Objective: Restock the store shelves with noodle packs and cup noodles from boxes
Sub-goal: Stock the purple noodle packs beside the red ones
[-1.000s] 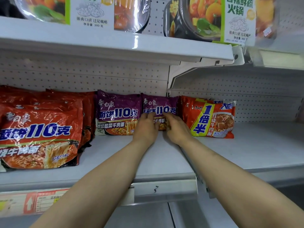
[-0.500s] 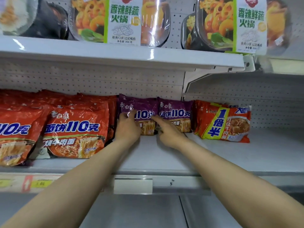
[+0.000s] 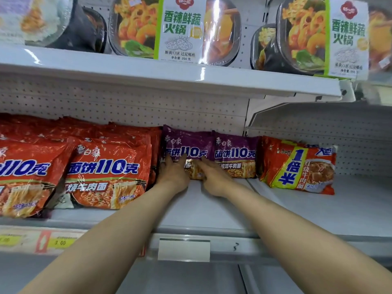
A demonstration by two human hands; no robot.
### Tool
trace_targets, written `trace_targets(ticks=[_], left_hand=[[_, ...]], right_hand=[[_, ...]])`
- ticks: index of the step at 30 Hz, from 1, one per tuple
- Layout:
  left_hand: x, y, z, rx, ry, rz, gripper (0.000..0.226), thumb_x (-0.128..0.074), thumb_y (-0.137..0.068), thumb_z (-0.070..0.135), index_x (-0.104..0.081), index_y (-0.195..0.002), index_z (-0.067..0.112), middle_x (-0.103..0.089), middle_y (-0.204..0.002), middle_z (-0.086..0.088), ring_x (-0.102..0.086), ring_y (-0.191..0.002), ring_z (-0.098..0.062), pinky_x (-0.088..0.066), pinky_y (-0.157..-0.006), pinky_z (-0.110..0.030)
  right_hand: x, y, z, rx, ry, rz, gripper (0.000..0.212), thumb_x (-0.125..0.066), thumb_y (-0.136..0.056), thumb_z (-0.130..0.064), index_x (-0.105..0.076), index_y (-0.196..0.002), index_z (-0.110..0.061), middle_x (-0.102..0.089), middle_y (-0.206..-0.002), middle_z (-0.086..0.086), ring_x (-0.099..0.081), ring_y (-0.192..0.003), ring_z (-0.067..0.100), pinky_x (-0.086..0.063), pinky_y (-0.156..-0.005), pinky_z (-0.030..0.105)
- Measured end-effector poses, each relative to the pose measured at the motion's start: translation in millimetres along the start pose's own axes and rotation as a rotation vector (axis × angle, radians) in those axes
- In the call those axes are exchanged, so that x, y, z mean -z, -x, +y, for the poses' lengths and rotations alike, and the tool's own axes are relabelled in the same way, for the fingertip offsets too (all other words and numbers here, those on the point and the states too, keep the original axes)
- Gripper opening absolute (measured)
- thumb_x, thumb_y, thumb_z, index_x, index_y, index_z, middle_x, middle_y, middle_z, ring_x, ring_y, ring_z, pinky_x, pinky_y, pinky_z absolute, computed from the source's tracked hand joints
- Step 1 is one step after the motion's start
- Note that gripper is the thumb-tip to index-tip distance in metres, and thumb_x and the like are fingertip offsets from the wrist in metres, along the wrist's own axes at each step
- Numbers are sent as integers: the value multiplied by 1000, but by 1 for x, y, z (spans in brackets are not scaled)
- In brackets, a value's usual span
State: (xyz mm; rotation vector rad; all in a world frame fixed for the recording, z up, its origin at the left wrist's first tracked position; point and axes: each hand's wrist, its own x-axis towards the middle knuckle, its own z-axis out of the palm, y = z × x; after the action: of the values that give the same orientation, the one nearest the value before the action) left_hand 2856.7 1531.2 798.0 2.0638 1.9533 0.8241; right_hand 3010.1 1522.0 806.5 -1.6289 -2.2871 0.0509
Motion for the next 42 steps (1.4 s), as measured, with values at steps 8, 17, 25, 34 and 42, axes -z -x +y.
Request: trace_targets(ticks=[8, 17, 25, 34, 42], left_hand=[[-2, 0, 0, -18, -33, 19, 63, -45, -103, 36, -15, -159, 38, 2, -166, -16, -1, -151, -43, -18, -121, -54], [-2, 0, -4, -4, 42, 58, 64, -48, -102, 44, -20, -159, 35, -5, -166, -17, -11, -150, -41, -23, -119, -53], [-6, 7, -3, 7, 30, 70, 63, -48, -102, 43, -22, -159, 30, -9, -165, -20, -14, -149, -42, -21, -120, -50], [-4, 3, 0, 10, 42, 62, 63, -49, -102, 42, -23, -158, 33, -9, -165, -18, -11, -150, -42, -20, -121, -52], [11, 10, 12, 43, 115, 100, 65, -54, -99, 43, -28, -157, 28, -21, -160, -24, -27, -144, -44, -27, -119, -45]], right_hand=[[-3, -7, 5, -8, -2, 32, 84, -52, -92, 4, -21, -159, -36, -9, -169, -4, -10, -155, 22, -20, -125, 45], [-5, -6, 8, -5, -290, 149, 51, -51, -105, -30, -37, -154, -27, -43, -157, 0, -42, -141, 24, -37, -116, 43], [-4, 2, 3, -54, -285, 95, 51, -32, -109, -44, -33, -157, -26, -35, -162, 1, -33, -148, 24, -27, -119, 38], [-4, -7, 7, -68, -293, 108, 52, -30, -109, -44, -34, -157, -23, -37, -161, 3, -36, -147, 25, -29, -118, 37], [14, 15, 7, -52, -369, 136, 53, -33, -109, -44, -33, -157, -22, -37, -161, 4, -34, -147, 26, -28, -117, 37]])
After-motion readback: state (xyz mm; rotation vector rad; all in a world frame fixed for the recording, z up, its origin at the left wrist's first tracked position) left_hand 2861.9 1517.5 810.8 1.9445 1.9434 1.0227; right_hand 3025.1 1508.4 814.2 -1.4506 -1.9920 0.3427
